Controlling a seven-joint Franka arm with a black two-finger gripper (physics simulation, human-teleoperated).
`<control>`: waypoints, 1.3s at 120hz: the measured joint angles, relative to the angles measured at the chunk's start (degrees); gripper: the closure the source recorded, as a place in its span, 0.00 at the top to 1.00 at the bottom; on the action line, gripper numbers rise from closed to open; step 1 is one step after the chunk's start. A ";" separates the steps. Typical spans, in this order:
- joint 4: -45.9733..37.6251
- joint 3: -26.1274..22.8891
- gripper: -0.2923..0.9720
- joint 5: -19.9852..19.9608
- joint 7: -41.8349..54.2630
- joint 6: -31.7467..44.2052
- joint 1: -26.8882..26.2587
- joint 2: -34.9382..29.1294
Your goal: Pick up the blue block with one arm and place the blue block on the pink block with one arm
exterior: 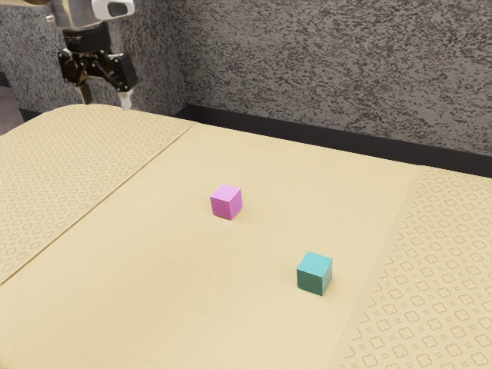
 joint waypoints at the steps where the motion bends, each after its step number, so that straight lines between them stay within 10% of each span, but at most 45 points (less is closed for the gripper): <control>1: 0.00 0.00 0.77 0.00 -0.01 -0.04 0.14 0.00; 90: 17.95 -2.67 0.77 -1.15 -0.67 -13.38 1.52 1.65; 119: -27.10 -20.37 0.77 -1.75 -0.90 6.61 8.29 -14.61; 156: -37.58 -29.45 0.77 -6.03 -1.08 22.64 10.05 -12.54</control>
